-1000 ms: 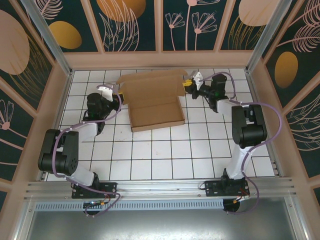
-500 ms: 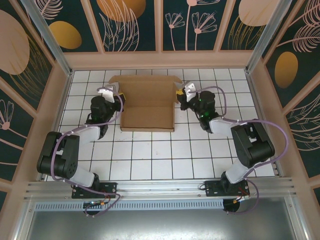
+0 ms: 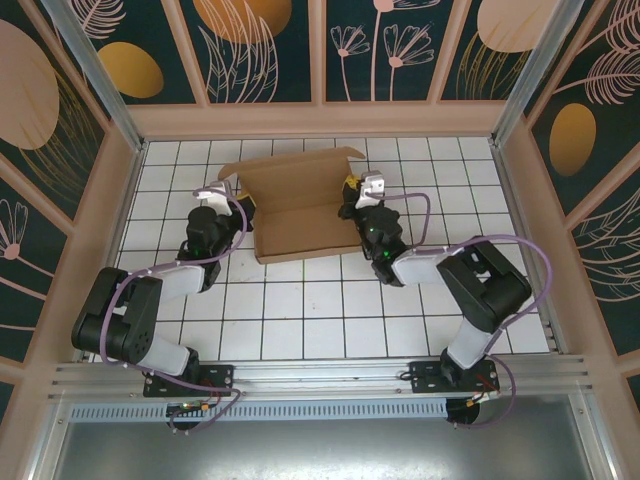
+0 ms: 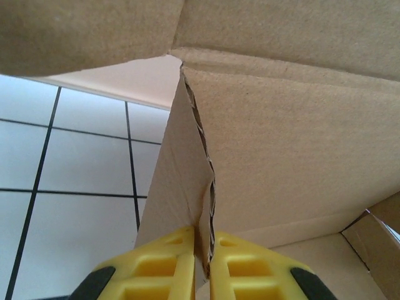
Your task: Fold the paper box
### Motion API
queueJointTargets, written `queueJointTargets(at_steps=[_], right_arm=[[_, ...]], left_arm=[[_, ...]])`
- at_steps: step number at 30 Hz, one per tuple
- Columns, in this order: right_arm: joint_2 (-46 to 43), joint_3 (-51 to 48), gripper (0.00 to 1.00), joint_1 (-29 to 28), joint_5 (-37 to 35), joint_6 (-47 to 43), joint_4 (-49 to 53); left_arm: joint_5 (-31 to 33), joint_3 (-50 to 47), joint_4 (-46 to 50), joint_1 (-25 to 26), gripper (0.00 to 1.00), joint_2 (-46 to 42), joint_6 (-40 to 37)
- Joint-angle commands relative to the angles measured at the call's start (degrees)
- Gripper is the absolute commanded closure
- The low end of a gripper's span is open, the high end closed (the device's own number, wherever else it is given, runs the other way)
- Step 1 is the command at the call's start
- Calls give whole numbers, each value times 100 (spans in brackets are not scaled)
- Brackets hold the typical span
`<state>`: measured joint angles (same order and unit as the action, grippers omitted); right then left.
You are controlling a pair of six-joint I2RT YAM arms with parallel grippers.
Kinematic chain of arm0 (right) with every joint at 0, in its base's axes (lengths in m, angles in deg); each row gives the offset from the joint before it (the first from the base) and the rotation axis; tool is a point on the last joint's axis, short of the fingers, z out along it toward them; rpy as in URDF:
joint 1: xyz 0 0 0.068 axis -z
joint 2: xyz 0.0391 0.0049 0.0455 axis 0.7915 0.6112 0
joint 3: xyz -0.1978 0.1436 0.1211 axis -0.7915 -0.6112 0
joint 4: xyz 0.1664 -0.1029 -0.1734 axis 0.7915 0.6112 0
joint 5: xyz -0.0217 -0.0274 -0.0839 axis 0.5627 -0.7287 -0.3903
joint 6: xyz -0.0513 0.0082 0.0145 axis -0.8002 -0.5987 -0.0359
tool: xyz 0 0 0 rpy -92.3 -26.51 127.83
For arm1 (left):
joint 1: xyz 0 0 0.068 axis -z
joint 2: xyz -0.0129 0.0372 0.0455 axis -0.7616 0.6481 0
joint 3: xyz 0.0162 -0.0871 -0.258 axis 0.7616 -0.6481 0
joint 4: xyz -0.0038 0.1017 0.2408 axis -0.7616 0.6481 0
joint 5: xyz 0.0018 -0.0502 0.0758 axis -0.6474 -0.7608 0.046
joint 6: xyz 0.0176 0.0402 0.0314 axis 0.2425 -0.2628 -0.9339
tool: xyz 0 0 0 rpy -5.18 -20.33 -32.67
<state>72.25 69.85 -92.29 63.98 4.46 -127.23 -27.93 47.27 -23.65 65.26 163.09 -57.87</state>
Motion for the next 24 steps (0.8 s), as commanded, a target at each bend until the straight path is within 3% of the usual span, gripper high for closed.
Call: queueJointTargets(at_steps=[1,15,24], right_arm=[[276,-118,100,-232,-231,131,-904],[303,-1283,100,-237,266,279,-1360],[294,-1817,100,-491,52,490,-1735]], left_arm=[[-338,-128,-434,285,88,-117,186],[251,-813,-655,518,93,29,635],[419,-1141,-462,521,97,-193,905]])
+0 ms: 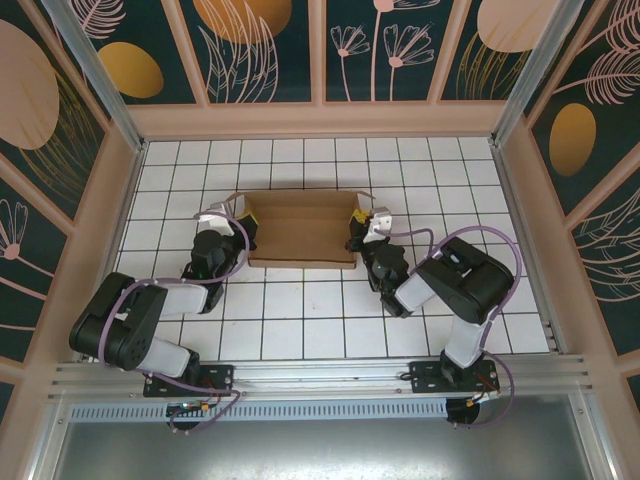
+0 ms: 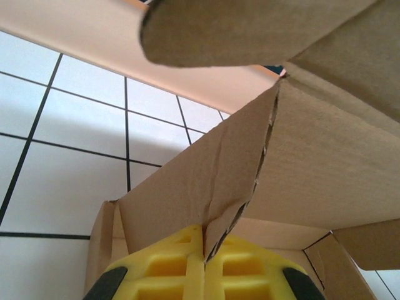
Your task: Fold the paper box
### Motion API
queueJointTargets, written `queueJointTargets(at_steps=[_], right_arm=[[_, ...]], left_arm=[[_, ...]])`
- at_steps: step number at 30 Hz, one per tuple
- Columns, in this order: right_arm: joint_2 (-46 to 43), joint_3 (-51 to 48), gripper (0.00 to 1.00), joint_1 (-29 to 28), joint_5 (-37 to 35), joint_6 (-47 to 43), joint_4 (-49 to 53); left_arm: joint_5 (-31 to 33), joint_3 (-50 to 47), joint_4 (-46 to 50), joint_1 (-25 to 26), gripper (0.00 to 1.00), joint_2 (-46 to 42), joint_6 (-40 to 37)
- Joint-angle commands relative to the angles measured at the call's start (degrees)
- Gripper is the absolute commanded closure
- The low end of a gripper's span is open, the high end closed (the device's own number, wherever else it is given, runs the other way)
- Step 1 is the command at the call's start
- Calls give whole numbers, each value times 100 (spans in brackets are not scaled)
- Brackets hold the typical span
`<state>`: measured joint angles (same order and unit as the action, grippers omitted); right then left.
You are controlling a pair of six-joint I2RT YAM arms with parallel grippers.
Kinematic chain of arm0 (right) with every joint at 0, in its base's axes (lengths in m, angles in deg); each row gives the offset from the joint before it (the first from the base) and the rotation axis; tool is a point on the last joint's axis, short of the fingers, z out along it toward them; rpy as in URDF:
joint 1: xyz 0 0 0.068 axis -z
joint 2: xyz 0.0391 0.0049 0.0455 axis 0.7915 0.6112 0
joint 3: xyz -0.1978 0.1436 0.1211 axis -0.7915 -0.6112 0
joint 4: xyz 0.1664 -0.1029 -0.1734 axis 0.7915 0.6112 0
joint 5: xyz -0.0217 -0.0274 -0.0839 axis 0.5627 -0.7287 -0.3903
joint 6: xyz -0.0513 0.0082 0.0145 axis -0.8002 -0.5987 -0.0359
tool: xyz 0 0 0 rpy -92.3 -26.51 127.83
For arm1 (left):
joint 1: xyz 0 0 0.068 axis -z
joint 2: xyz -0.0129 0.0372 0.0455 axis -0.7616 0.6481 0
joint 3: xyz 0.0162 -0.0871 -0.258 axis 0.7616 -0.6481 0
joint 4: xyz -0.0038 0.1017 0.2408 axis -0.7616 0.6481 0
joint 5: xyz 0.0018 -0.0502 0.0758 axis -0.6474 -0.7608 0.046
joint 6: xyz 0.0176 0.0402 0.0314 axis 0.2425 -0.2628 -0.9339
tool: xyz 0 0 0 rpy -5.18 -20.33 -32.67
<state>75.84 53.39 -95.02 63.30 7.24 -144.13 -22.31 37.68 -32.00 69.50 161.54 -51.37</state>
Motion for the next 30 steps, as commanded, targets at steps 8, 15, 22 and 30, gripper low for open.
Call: queueJointTargets(at_steps=[8,15,22,30], right_arm=[[-187,-268,100,-379,-96,357,-67],[-576,363,100,-626,-800,1031,1163],[-536,818,100,-871,-1040,1129,1742],[-143,307,100,-898,-1226,1485,1338]], left_arm=[[-130,-223,530,100,99,-71,321],[-244,-169,582,102,100,-68,337],[-307,-158,585,102,100,-108,373],[-199,-479,567,102,100,-322,675]])
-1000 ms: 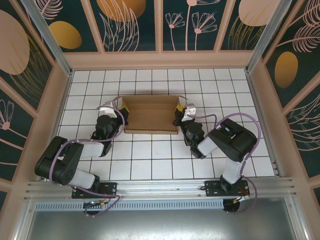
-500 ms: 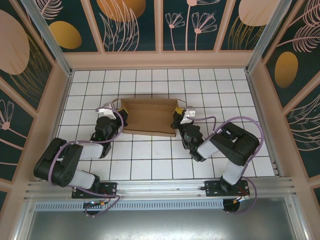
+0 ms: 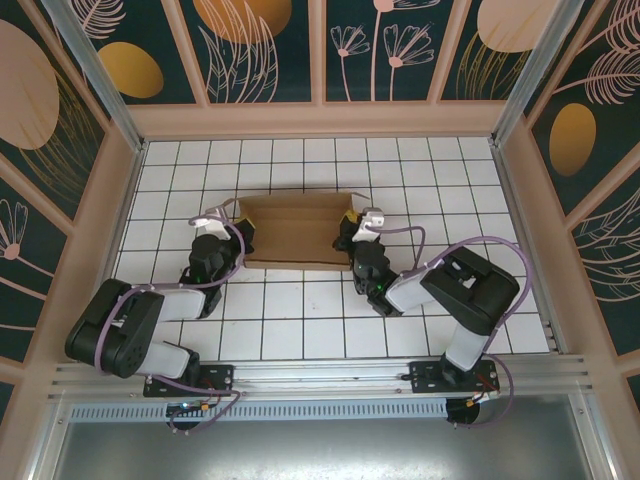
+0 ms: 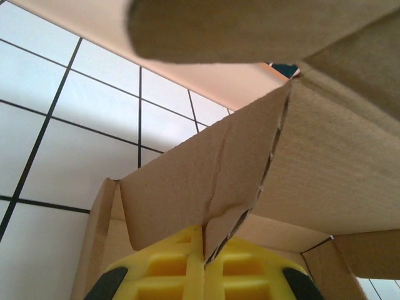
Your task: Fold the paper box
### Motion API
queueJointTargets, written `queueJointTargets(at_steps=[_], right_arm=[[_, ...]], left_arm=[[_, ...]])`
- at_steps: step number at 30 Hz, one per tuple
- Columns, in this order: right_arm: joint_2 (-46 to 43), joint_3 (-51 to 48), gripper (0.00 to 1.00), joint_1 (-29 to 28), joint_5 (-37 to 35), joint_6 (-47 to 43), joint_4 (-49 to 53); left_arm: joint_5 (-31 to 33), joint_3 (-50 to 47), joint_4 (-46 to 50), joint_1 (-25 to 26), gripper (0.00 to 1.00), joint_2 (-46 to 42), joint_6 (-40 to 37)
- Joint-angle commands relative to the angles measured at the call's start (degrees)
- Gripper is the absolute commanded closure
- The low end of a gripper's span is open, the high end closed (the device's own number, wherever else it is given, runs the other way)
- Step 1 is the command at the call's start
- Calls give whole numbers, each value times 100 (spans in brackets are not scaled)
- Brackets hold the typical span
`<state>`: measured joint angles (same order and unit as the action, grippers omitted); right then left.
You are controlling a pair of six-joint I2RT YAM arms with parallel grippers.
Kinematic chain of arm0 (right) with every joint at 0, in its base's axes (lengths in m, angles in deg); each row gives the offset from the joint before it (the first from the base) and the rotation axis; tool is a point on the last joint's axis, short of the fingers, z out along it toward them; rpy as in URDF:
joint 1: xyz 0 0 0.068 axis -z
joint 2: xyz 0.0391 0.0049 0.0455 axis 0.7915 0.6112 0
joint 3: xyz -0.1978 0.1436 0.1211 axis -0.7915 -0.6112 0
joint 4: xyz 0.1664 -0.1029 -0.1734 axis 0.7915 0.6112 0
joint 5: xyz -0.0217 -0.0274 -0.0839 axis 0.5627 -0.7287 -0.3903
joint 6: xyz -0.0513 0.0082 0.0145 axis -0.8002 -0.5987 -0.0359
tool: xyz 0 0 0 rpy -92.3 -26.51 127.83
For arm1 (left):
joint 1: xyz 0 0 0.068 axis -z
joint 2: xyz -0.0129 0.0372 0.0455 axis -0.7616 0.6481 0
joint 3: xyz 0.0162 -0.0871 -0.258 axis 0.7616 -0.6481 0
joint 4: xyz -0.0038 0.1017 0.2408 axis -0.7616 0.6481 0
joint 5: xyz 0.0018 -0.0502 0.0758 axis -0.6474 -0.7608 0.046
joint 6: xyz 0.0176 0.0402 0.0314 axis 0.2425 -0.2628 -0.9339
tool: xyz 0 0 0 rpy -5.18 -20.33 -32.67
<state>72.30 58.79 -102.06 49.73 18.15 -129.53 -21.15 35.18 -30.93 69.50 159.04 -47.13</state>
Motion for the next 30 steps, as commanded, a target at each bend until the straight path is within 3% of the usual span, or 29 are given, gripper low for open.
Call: queueJointTargets(at_steps=[1,9,18,24,30], right_arm=[[235,-326,100,-215,124,440,-229],[362,-652,97,-480,-102,201,-792],[-42,-1340,68,-512,95,-885,-2005],[-508,-1768,53,-503,496,-945,-1908],[-1177,-2424,50,-527,629,-811,-1849]], left_arm=[[-254,-289,475,103,100,-119,304],[96,-703,648,104,98,-327,521],[502,-722,1064,102,98,-625,272],[464,-610,1092,106,99,-500,195],[426,-557,1097,102,98,-450,102]])
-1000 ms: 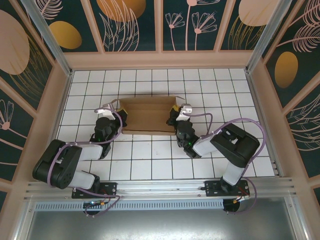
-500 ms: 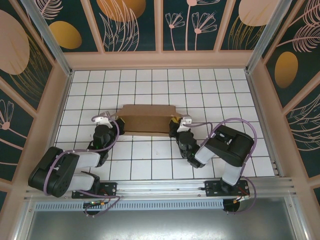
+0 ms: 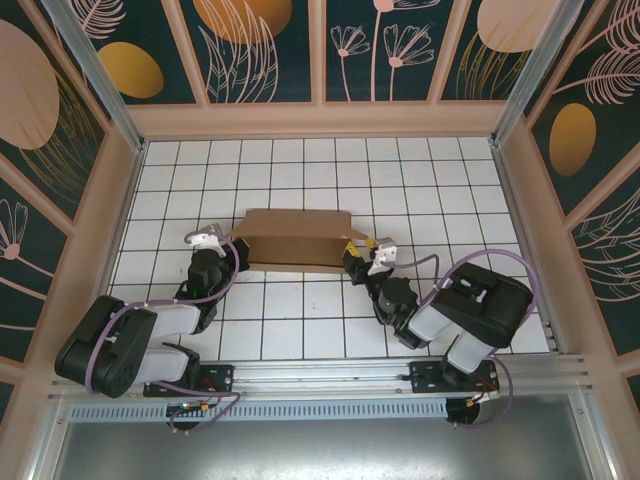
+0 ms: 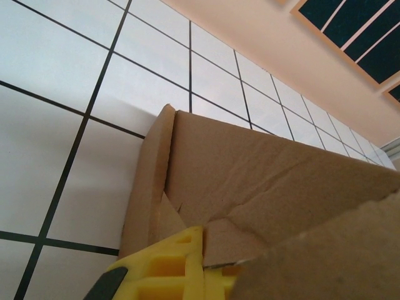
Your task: Fold the paper box
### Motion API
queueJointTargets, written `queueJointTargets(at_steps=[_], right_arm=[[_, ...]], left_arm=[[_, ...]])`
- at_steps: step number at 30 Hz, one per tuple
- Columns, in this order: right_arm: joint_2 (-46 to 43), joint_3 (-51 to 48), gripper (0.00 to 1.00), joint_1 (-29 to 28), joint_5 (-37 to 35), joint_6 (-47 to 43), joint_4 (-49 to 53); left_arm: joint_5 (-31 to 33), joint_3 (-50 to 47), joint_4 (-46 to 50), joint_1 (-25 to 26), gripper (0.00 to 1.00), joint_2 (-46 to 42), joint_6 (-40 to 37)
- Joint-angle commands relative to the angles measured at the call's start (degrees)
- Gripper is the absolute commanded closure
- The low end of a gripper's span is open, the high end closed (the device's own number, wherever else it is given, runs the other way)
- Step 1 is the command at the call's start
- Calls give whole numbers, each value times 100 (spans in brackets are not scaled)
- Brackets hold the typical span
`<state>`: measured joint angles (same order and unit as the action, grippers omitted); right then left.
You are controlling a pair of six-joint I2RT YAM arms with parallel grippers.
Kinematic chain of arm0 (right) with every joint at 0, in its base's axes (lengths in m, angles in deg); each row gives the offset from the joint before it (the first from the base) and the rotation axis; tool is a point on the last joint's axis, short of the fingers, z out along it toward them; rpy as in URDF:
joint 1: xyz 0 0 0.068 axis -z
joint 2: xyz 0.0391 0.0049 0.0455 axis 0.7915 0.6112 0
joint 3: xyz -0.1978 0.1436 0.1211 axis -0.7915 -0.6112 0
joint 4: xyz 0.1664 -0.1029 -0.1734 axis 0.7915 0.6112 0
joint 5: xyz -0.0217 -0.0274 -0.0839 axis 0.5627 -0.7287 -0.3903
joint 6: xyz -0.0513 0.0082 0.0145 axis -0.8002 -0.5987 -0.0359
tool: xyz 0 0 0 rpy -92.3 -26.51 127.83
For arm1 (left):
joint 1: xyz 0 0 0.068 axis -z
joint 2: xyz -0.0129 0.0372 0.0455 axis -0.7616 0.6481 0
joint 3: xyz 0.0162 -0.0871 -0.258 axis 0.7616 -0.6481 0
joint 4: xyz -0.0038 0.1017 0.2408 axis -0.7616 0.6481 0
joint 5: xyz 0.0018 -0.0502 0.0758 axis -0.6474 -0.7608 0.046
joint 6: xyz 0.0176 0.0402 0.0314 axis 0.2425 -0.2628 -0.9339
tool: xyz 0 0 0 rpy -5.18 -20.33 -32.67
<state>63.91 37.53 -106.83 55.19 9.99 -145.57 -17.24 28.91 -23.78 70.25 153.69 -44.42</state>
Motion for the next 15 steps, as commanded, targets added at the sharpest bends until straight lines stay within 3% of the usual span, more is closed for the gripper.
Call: queueJointTargets(at_steps=[1,5,9,11,15], right_arm=[[-567,-433,50,-56,224,-25,-203],[-1991,-647,51,-127,938,-22,1016],[-4120,-508,53,-131,2505,-175,2947],[-4999,-95,56,-84,2752,-62,4202],[-5400,934,70,293,2835,392,5888]], left_arm=[[16,90,402,29,98,91,-189],[-56,187,475,36,97,158,-271],[-278,355,454,98,95,374,-376],[-231,504,530,244,94,481,-531],[-198,939,624,504,90,832,-678]])
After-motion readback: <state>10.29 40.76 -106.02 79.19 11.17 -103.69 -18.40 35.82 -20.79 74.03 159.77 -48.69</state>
